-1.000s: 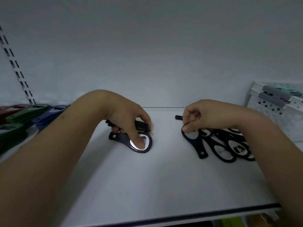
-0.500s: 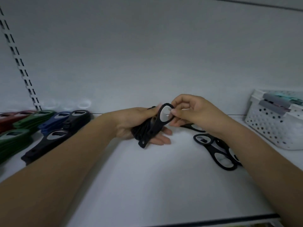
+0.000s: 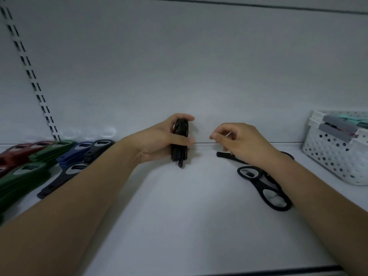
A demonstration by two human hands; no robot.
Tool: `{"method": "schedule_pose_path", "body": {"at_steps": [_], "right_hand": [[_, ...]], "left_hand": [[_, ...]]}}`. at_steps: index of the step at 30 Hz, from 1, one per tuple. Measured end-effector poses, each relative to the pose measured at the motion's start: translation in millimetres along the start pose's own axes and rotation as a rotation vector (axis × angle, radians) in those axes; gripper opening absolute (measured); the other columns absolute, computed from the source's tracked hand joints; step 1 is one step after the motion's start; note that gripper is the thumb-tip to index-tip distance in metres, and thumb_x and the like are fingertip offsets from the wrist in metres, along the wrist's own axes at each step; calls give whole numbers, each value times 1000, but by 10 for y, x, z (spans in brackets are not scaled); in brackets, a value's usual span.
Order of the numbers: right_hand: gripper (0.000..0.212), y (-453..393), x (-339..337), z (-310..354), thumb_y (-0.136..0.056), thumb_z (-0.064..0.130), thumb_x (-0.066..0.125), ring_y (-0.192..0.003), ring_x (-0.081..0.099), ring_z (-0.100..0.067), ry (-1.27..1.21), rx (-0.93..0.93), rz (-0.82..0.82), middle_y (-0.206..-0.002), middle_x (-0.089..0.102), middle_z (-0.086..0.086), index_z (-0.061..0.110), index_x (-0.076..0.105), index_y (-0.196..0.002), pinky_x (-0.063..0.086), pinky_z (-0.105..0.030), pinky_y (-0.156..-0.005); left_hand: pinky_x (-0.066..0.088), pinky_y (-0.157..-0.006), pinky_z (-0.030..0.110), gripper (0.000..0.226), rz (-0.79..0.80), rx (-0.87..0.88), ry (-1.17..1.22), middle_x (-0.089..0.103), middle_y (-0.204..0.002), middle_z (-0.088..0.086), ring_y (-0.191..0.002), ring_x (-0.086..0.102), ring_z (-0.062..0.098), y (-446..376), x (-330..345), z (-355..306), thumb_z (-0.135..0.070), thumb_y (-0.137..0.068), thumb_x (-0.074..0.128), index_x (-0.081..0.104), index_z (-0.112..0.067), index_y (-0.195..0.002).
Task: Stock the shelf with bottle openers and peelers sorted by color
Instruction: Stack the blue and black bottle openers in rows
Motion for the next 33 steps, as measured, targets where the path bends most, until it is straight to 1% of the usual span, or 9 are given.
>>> {"method": "schedule_pose_path", "body": {"at_steps": [5, 9, 12, 21, 22, 24, 26, 29, 33], "right_hand": [[21, -3, 82, -85, -98, 39, 55, -75, 62, 0, 28, -23, 114, -87, 68, 12, 26, 72, -98, 50, -22, -73], [27, -36, 151, -131, -101, 41, 50, -91, 62, -14, 127, -66, 220, -98, 68, 3, 24, 70, -106, 49, -31, -83], [32, -33, 149, -84, -103, 41, 44, -86, 58, -5, 128, -81, 237, -96, 65, 8, 23, 70, -109, 43, -19, -75], [47, 2, 326, 308, -96, 56, 34, -94, 58, -5, 88, -213, 310, -102, 63, 8, 24, 67, -108, 44, -21, -85], [49, 18, 378, 389, -92, 60, 31, -94, 56, -1, 119, -253, 336, -102, 60, 12, 29, 66, -107, 43, -18, -84], [43, 48, 521, 579, -93, 63, 32, -97, 55, 2, 139, -333, 372, -105, 56, 19, 38, 64, -105, 42, -18, -85], [32, 57, 705, 795, -98, 55, 37, -97, 55, 0, 130, -405, 401, -107, 56, 18, 38, 63, -104, 42, -22, -85], [23, 40, 1023, 1145, -101, 47, 41, -96, 56, -6, 146, -500, 448, -109, 56, 10, 36, 61, -103, 38, -21, -84], [24, 29, 1362, 1343, -98, 51, 44, -96, 58, -3, 105, -546, 468, -112, 54, 10, 38, 61, -108, 44, -23, -90]], "left_hand": [[56, -92, 46, 29, -110, 229, -362, 59, -100, 14, -89, 66, 31, -4, 125, 184, -6, -94, 64, 51, -17, -117], [60, -79, 51, 30, -111, 160, -315, 60, -92, 12, -76, 67, 28, 50, 215, 195, -12, -93, 66, 51, -14, -119], [61, -72, 44, 32, -127, 70, -359, 54, -93, 7, -71, 64, 22, 237, 162, 142, -15, -88, 73, 55, -17, -115], [56, -53, 27, 36, -189, -318, -653, 76, -93, 13, -80, 75, 22, 1361, -22, -385, -19, -85, 78, 56, -8, -112], [57, -55, 27, 37, -187, -380, -612, 75, -98, 15, -80, 75, 22, 1500, -51, -440, -17, -85, 77, 57, -8, -115], [61, -79, 42, 43, -171, -494, -527, 69, -106, 17, -88, 72, 24, 1792, -111, -524, -14, -85, 77, 58, -6, -122], [53, -96, 52, 43, -199, -567, -553, 65, -105, 17, -90, 69, 26, 2040, -184, -593, -12, -84, 77, 59, -1, -121], [58, -88, 49, 40, -326, -644, -748, 72, -93, 17, -76, 74, 23, 2329, -257, -658, -16, -82, 79, 62, 4, -112], [60, -83, 33, 44, -406, -737, -1040, 78, -85, 6, -78, 76, 16, 2495, -346, -603, -36, -79, 81, 68, -1, -102]]}}
Point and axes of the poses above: each hand's wrist, its own y-axis away from the middle knuckle, its own x-axis out of the palm, z = x × y, the point moved 1 cm from there along -y, towards the middle knuckle
